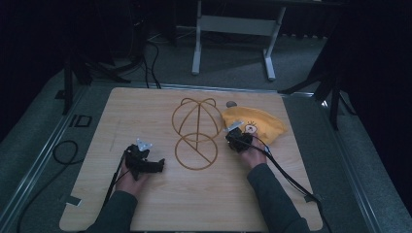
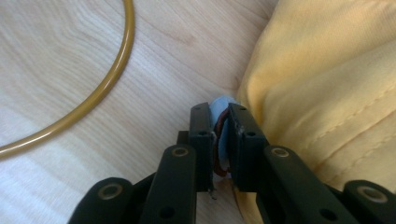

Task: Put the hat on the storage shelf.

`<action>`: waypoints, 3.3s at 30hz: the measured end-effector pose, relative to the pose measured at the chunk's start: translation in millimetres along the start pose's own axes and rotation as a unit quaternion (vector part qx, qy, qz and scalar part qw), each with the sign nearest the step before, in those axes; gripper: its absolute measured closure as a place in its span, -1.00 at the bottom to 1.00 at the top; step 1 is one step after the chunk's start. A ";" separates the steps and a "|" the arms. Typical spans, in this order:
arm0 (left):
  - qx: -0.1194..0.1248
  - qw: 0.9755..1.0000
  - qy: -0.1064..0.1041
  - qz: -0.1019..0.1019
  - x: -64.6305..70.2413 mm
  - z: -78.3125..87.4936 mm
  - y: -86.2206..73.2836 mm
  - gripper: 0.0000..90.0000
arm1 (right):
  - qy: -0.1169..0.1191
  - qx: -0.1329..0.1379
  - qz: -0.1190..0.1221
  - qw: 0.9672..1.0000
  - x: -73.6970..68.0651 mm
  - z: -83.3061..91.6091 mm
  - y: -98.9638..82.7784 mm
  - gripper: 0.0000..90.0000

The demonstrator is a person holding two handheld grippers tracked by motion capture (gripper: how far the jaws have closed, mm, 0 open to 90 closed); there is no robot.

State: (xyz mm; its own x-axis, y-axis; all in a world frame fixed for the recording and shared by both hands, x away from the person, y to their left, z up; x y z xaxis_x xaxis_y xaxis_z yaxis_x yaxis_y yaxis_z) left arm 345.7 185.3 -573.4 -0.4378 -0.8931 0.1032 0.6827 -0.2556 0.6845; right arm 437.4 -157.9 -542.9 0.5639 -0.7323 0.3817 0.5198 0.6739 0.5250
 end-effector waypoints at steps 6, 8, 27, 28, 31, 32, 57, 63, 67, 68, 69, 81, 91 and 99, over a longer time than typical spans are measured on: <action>0.000 1.000 0.000 0.000 0.0 0.0 0.0 -1.00 | 0.021 -0.009 0.013 1.000 5.2 7.9 -2.5 0.82; 0.000 1.000 0.000 0.000 0.0 0.0 0.0 -1.00 | 0.028 -0.008 0.010 1.000 7.6 11.5 -3.2 0.82; 0.000 1.000 0.000 -0.001 -0.1 0.0 0.1 -1.00 | 0.044 0.022 0.018 0.999 25.9 60.1 -5.4 0.82; 0.000 1.000 0.000 -0.001 -0.1 0.0 0.1 -1.00 | 0.047 0.023 0.017 0.999 26.6 61.9 -5.3 0.82; 0.000 1.000 0.000 -0.001 -0.1 0.0 0.1 -1.00 | 0.060 0.024 0.014 0.998 30.7 68.6 -5.2 0.82; 0.000 1.000 0.000 -0.001 -0.1 0.0 0.1 -1.00 | 0.061 0.024 0.014 0.998 31.6 70.0 -5.2 0.82; 0.001 1.000 0.000 0.000 0.1 -0.1 0.1 -1.00 | 0.073 0.021 0.043 0.996 49.7 121.6 2.8 0.81; 0.001 1.000 0.000 0.000 0.0 -0.1 0.1 -1.00 | 0.070 0.013 0.053 0.996 53.9 128.3 2.6 0.81; 0.001 1.000 0.000 0.001 0.1 -0.2 0.1 -1.00 | 0.072 0.010 0.055 0.996 58.0 133.6 3.5 0.81; 0.001 1.000 0.000 0.001 0.1 -0.2 0.1 -1.00 | 0.072 0.010 0.057 0.996 59.0 135.2 4.0 0.81; 0.001 1.000 0.000 0.001 0.1 -0.2 0.1 -1.00 | 0.072 0.010 0.060 0.996 59.7 136.9 4.6 0.81; 0.001 1.000 0.000 0.002 0.2 -0.1 0.1 -1.00 | 0.068 0.008 0.080 0.994 68.2 157.7 12.3 0.81; 0.000 1.000 0.000 0.000 0.0 0.0 0.1 -1.00 | 0.061 0.037 0.065 0.995 82.0 180.5 18.6 0.82; 0.000 1.000 0.000 0.000 0.0 0.0 0.1 -1.00 | 0.063 0.049 0.060 0.995 82.9 185.0 27.7 0.82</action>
State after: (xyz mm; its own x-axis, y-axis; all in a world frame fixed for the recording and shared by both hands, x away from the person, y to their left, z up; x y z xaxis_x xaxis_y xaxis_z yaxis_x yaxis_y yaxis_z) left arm 345.8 185.3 -573.4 -0.4374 -0.8933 0.1035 0.6829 -0.2551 0.6845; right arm 379.8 -218.1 -356.0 0.6973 -0.6246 0.3515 0.3816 0.7387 0.5556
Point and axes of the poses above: each handheld gripper's, and its own axes: z roughly backward along the jaws, y roughly out of its top, x roughly to its right, the point moved 1 cm from there along -z, roughly forward along the jaws, and after that the axes turned 8 degrees about -y, right-handed, at the moved point
